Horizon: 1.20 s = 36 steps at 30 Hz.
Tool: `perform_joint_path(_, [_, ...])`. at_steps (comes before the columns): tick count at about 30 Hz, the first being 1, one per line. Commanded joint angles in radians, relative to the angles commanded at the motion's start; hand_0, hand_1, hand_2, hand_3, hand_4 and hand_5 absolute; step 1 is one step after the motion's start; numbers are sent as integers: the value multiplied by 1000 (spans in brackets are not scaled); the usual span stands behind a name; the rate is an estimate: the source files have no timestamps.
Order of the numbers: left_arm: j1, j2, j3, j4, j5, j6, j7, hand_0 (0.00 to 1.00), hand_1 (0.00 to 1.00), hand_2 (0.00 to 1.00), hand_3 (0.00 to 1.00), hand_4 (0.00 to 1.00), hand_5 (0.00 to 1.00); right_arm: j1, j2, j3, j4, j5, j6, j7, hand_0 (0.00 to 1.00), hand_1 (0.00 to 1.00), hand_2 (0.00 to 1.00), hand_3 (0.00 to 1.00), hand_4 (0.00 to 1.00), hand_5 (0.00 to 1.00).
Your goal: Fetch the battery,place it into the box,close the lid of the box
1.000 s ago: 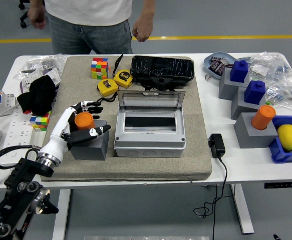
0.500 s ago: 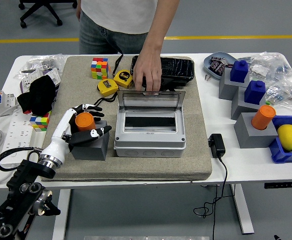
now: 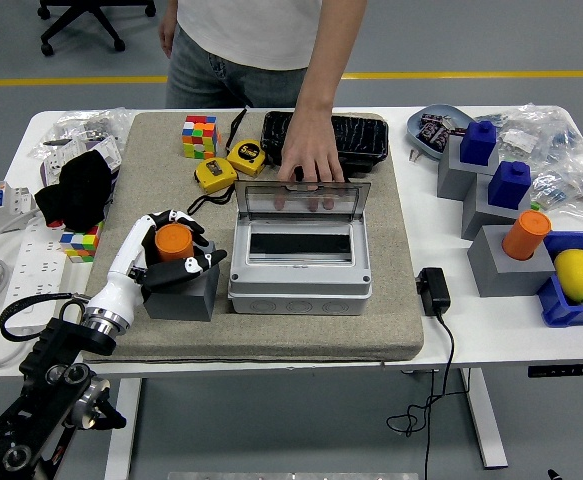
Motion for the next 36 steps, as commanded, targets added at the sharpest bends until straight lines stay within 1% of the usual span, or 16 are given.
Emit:
perform_joint_path(5, [-5, -1, 4, 2, 37, 33, 7, 224, 347, 285, 274, 998, 2, 1, 0, 1, 0, 2, -1, 1, 918, 823, 794, 801, 998, 990])
perform_joint_path(6, [-6, -2, 5, 2, 38, 36, 7, 189, 276, 232, 197, 936, 2, 1, 0, 1, 0, 2, -1, 1, 920, 825, 794, 801, 998, 990])
perform_joint_path(11, [-10, -2, 10, 13, 22, 66, -2, 189, 276, 232, 197, 936, 2, 0, 0, 1, 0, 1, -1, 1, 920, 825, 794, 801, 998, 990])
perform_joint_path(12, [-11, -3, 11, 19, 13, 69, -7, 156, 175, 183, 177, 998, 2, 0, 1, 2, 0, 1, 0, 1, 919, 823, 795, 801, 998, 990])
perform_joint_path(17, [-17, -6, 20, 44, -13, 95, -33, 156, 175, 183, 177, 998, 2, 1, 1, 3, 0, 1, -1, 2, 919, 823, 795, 801, 998, 990])
perform_joint_path(18, [-18, -7, 20, 46, -14, 97, -34, 113, 120, 146, 141, 998, 2, 1, 1, 3, 0, 1, -1, 3, 919, 823, 795, 800, 998, 989])
perform_joint_path(23, [-22, -9, 20, 71, -14, 121, -50, 113, 120, 146, 141, 998, 2, 2, 1, 4, 0, 0, -1, 2, 919, 823, 795, 800, 998, 989])
perform_joint_path(24, [-23, -10, 20, 74, -15, 124, -51, 88, 86, 117, 93, 998, 2, 1, 1, 5, 0, -1, -1, 2, 919, 824, 794, 801, 998, 991])
perform_joint_path(29, [-22, -10, 22, 85, -30, 141, -60, 88, 86, 117, 93, 998, 2, 0, 2, 4, 0, -1, -1, 1, 919, 824, 794, 801, 998, 991])
perform_joint_path(30, [-21, -10, 23, 86, -39, 147, -65, 66, 36, 72, 57, 998, 2, 0, 2, 4, 0, -2, -1, 1, 919, 825, 795, 801, 998, 991])
perform_joint_path(35, [-22, -9, 24, 85, -69, 162, -81, 66, 36, 72, 57, 998, 2, 0, 1, 3, 0, -4, 0, 1, 919, 825, 795, 801, 998, 991])
perform_joint_path(36, [-22, -8, 24, 85, -72, 164, -83, 33, 11, 49, 34, 998, 5, 0, 0, 3, 0, -4, 0, 1, 919, 825, 796, 801, 998, 991])
